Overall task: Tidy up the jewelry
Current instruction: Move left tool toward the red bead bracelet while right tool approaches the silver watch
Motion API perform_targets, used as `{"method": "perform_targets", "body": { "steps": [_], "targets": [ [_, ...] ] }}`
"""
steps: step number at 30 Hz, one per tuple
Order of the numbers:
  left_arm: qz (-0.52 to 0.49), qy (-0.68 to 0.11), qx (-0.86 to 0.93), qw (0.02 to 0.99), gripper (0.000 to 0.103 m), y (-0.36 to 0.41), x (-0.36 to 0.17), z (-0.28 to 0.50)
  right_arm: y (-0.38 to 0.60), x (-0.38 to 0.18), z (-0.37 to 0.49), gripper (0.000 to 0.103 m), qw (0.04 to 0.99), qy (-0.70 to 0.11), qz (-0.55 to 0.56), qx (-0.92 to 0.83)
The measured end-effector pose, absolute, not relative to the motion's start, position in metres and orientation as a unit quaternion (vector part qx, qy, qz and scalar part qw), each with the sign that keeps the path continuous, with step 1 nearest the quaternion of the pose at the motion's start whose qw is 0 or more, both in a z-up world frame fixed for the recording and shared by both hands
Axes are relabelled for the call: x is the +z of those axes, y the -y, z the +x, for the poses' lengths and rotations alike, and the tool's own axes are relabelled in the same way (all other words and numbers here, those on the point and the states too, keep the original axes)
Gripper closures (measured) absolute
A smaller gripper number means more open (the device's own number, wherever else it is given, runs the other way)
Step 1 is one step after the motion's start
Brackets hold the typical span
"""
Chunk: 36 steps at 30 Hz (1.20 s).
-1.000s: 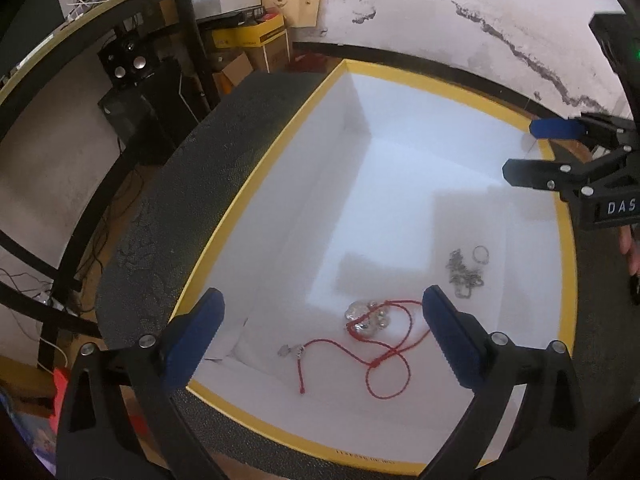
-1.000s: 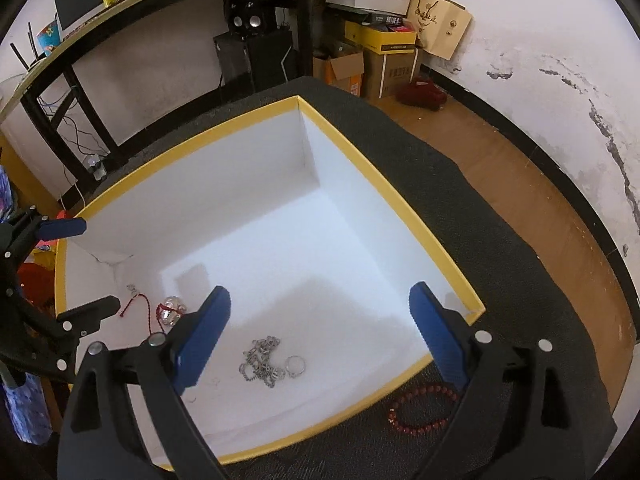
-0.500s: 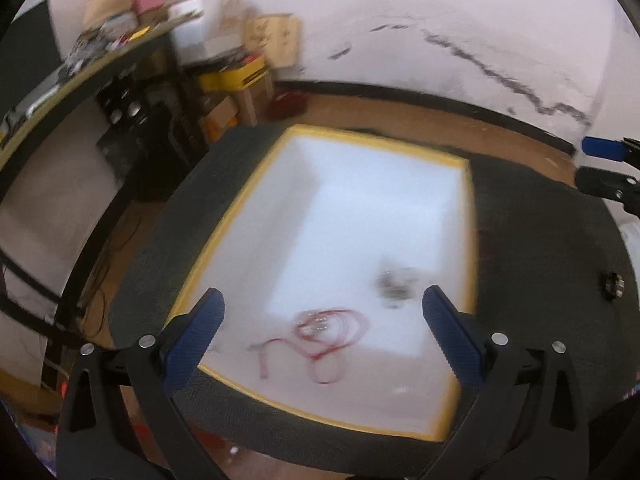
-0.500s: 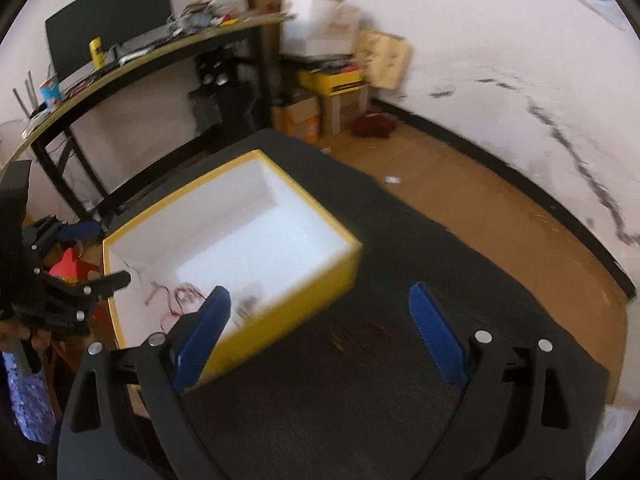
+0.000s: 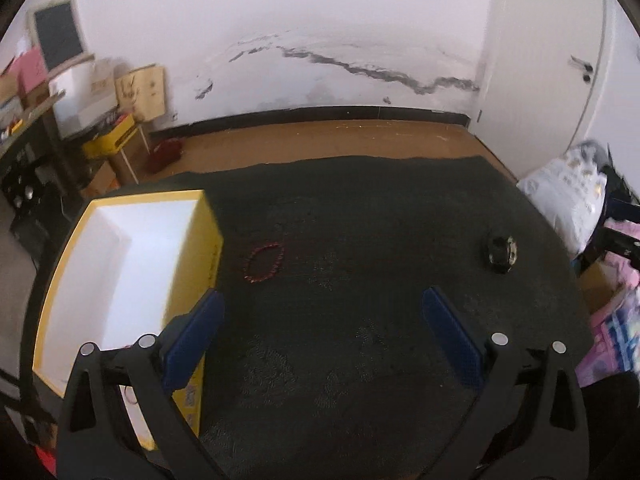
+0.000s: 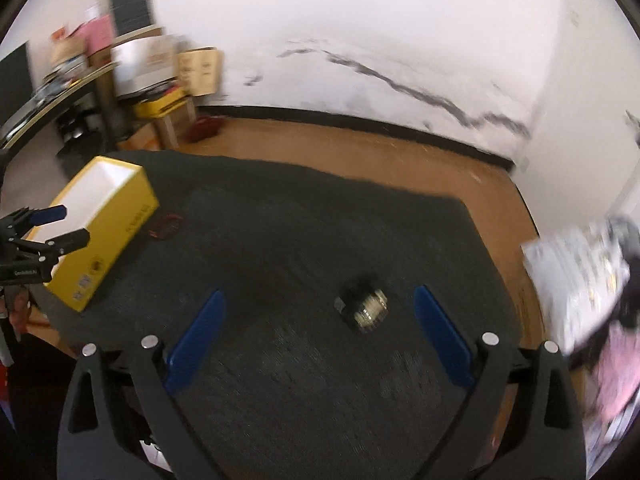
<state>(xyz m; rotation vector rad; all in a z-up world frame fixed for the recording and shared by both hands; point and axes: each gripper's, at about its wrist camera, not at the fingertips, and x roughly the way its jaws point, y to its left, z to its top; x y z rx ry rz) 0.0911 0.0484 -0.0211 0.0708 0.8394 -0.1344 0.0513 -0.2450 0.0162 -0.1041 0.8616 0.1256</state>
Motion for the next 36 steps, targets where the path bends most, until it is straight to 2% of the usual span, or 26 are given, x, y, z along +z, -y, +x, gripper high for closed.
{"method": "perform_targets", "body": {
  "steps": [4, 11, 25, 30, 36],
  "targets": [
    [0.075, -0.411, -0.045, 0.907, 0.006, -0.04, -0.055, 0.101, 0.264, -0.014, 0.044, 0.011, 0.902, -0.428, -0.043, 0.047],
    [0.027, -0.426, -0.016, 0.904, 0.006, -0.066, -0.097, 0.15, 0.266, -0.051, 0.075, 0.011, 0.899, -0.434, -0.034, 0.048],
    [0.065, -0.46, -0.007, 0.886, 0.006, -0.077, -0.199, 0.241, 0.259, -0.135, 0.147, 0.011, 0.874, -0.482, -0.059, 0.019],
    [0.023, -0.457, -0.024, 0.889, 0.005, -0.09, -0.206, 0.248, 0.254, -0.155, 0.164, 0.011, 0.863, -0.5, -0.071, -0.004],
    [0.026, -0.457, -0.019, 0.889, 0.005, -0.088, -0.206, 0.253, 0.256, -0.177, 0.187, 0.011, 0.853, -0.517, -0.06, -0.029]
  ]
}}
